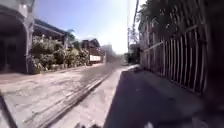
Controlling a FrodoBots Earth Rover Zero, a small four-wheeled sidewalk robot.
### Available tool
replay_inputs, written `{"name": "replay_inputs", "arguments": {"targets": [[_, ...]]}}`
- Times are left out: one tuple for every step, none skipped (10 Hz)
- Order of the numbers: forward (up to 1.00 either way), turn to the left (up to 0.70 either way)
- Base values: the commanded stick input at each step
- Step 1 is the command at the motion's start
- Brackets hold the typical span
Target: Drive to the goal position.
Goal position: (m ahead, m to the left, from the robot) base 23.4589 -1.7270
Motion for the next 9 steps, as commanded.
{"name": "replay_inputs", "arguments": {"targets": [[0.7, 0.0], [0.7, 0.0], [0.7, 0.0], [0.7, 0.0], [0.7, 0.0], [0.7, 0.0], [0.7, 0.0], [0.7, 0.0], [0.7, 0.0]]}}
